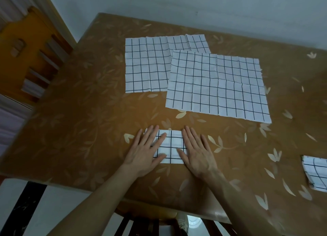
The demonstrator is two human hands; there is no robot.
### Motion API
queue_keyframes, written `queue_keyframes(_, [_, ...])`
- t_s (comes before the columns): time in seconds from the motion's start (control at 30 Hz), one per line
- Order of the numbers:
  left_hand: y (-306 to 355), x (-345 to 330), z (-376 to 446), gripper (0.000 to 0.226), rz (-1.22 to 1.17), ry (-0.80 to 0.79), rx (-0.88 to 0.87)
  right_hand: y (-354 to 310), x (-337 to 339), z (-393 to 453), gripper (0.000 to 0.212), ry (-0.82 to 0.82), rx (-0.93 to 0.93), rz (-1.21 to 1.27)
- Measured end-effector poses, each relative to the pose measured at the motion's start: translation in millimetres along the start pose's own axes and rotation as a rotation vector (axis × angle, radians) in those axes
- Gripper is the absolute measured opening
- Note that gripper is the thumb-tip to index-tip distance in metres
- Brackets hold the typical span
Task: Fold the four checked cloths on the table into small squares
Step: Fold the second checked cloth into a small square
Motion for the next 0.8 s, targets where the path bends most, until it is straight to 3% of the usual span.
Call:
queue_keyframes(0.3, [13,10,-3,0.059,-0.015,0.063,0.017,-12,15,-5,0.069,0.053,0.001,0.047])
queue_keyframes(0.63, [14,15,0,0.060,-0.090,0.032,0.046,-15,14,-11,0.076,-0.049,-0.022,0.148])
queue_keyframes(0.8, [26,42,30,0.059,-0.128,0.068,0.078,17,41,-8,0.067,0.052,-0.138,0.215])
Point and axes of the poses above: each hand's wrist, its own z-axis towards the middle knuckle, its own x-axis out of the back of the hand, y = z × x, the point moved 9 cm from there along z, towards the middle knuckle, and after that the axes turned 7 degrees about y, right-handed, at the moved point
